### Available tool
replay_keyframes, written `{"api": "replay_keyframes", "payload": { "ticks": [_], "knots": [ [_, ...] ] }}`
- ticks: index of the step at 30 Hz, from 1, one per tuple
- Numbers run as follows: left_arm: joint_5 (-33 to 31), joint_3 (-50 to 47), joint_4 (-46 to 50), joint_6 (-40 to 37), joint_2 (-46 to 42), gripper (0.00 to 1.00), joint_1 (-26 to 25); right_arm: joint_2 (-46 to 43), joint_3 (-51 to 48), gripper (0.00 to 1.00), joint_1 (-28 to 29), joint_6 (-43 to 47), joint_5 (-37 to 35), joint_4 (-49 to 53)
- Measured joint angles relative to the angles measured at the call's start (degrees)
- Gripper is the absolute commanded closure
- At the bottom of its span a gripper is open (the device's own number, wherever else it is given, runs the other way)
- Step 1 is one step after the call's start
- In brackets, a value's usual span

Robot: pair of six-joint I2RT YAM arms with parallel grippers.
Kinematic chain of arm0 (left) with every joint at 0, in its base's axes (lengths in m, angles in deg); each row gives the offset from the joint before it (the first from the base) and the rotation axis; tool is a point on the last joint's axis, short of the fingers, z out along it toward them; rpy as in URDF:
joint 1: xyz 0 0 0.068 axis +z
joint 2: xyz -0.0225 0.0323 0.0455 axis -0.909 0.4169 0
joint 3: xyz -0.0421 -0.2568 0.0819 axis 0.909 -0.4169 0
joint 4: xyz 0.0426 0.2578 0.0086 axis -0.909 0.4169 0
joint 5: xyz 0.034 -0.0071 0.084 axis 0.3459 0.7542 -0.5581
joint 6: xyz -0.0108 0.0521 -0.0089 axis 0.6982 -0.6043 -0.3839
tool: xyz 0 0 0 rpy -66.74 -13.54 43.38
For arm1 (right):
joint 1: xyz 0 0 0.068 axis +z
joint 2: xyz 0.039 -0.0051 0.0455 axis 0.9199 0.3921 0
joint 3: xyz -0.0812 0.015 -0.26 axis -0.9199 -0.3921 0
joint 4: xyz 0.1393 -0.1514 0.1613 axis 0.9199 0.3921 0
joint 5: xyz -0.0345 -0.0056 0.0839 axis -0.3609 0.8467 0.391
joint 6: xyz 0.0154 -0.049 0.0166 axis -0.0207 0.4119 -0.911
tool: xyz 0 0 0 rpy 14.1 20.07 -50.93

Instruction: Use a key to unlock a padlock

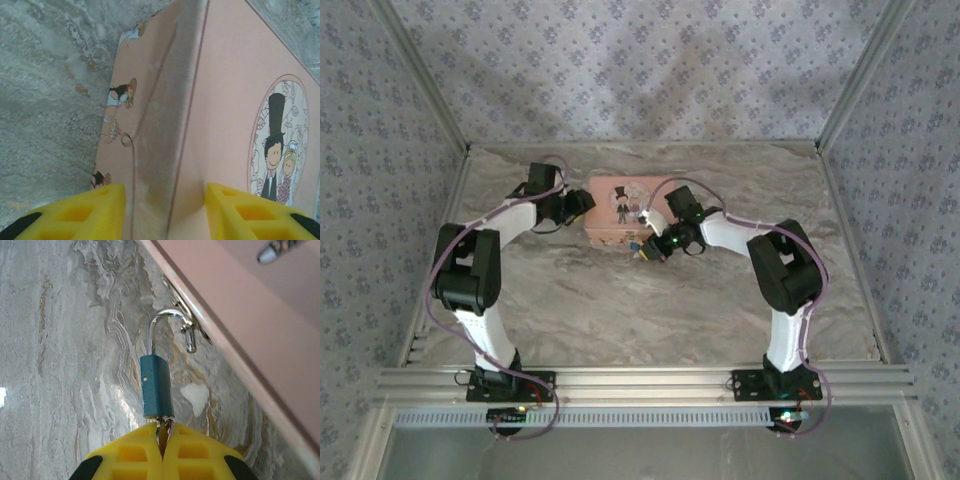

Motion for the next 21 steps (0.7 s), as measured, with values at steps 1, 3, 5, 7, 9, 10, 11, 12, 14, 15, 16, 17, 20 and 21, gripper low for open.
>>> {"api": "replay_keyframes", "payload": {
  "ticks": [1,3,5,7,9,10,11,12,14,15,16,17,20,21],
  "knots": [
    [-0.5,0.0,-0.2,0.0,0.0,0.55,-0.3,0.7,1.5,1.00,0.5,0.7,-0.2,0.7],
    [-1.7,0.0,-1.4,0.0,0.1,0.55,-0.4,1.9,3.7,1.00,1.1,1.6,-0.5,2.0],
    [-2.8,0.0,-1.9,0.0,0.1,0.55,-0.4,2.9,5.6,1.00,1.6,2.2,-0.8,3.4],
    [-3.9,0.0,-2.6,0.0,0.1,0.55,-0.4,3.8,7.4,1.00,2.1,3.1,-1.2,4.7],
    [-4.0,-0.2,-2.9,0.1,0.1,0.55,-0.3,4.0,7.7,1.00,2.7,3.7,-1.6,5.0],
    [-4.1,-0.3,-3.0,0.1,0.1,0.55,-0.3,4.0,7.7,1.00,3.0,4.1,-2.0,5.1],
    [-4.2,-0.4,-3.1,0.1,0.1,0.55,-0.3,4.0,7.5,1.00,3.2,4.4,-2.5,5.0],
    [-4.2,-0.4,-3.2,0.1,0.1,0.55,-0.3,3.7,7.0,1.00,3.3,5.0,-3.0,4.5],
    [-4.1,-0.5,-3.3,0.1,0.1,0.55,-0.3,2.8,5.1,1.00,3.5,6.1,-3.9,2.8],
    [-4.0,-0.5,-3.3,0.1,0.1,0.55,-0.3,2.2,3.9,1.00,3.5,6.4,-4.4,1.7],
    [-3.7,-0.6,-3.3,0.1,0.1,0.55,-0.3,1.5,2.5,1.00,3.5,6.9,-4.7,0.3],
    [-3.3,-0.6,-3.3,0.2,0.1,0.55,-0.3,1.1,1.6,1.00,3.5,7.3,-5.0,-0.7],
    [-3.1,-0.8,-3.5,0.3,0.1,0.55,-0.4,0.3,-0.4,1.00,3.7,8.0,-6.1,-3.7],
    [-3.1,-0.8,-3.5,0.3,0.1,0.55,-0.4,0.2,-0.8,1.00,3.8,8.3,-6.5,-4.4]
  ]
}}
